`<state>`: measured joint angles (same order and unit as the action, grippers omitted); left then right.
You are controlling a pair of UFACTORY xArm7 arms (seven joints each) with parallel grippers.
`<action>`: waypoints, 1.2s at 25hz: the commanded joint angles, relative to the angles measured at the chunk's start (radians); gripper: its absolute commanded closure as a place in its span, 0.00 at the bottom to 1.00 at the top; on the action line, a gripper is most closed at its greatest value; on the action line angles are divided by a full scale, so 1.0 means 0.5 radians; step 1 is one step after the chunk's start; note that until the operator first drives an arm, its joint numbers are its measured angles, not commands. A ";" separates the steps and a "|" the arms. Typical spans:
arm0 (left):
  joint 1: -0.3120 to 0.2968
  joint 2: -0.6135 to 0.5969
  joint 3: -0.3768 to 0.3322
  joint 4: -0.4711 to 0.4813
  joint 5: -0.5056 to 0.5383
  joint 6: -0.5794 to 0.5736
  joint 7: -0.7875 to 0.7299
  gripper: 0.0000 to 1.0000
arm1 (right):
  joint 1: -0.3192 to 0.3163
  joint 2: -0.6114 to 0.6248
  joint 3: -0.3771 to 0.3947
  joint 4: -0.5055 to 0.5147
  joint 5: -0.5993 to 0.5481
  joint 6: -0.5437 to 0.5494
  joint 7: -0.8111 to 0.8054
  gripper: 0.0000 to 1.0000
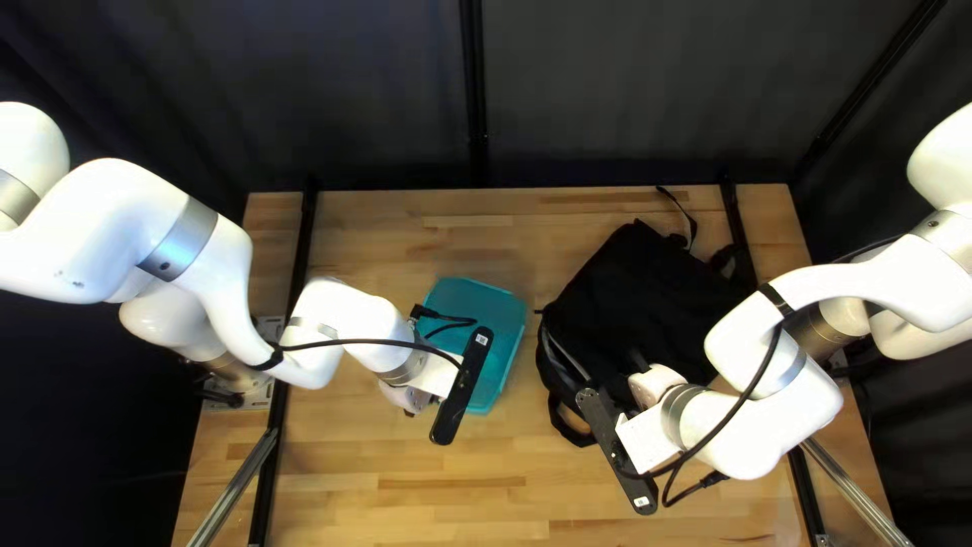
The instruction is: Remove a lunch box from a kids backpack
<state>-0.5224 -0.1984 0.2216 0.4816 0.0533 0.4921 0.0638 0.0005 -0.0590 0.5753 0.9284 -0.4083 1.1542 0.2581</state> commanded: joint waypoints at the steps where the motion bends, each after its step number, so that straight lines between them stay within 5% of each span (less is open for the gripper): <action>1: 0.036 -0.181 -0.088 0.105 0.114 0.270 -0.123 0.00 | 0.001 -0.004 0.001 0.003 0.001 0.002 0.001 0.00; 12: 0.113 -0.617 -0.126 0.351 0.224 0.904 -0.093 0.00 | -0.002 -0.031 -0.005 -0.017 -0.008 -0.015 -0.030 0.00; 20: 0.170 -0.792 -0.271 0.710 0.335 1.406 -0.159 0.00 | -0.005 -0.062 -0.012 -0.020 0.005 0.002 -0.042 0.00; 30: 0.174 -0.778 -0.313 0.793 0.365 1.483 -0.178 0.00 | -0.001 -0.088 -0.007 -0.024 0.002 0.016 -0.024 0.00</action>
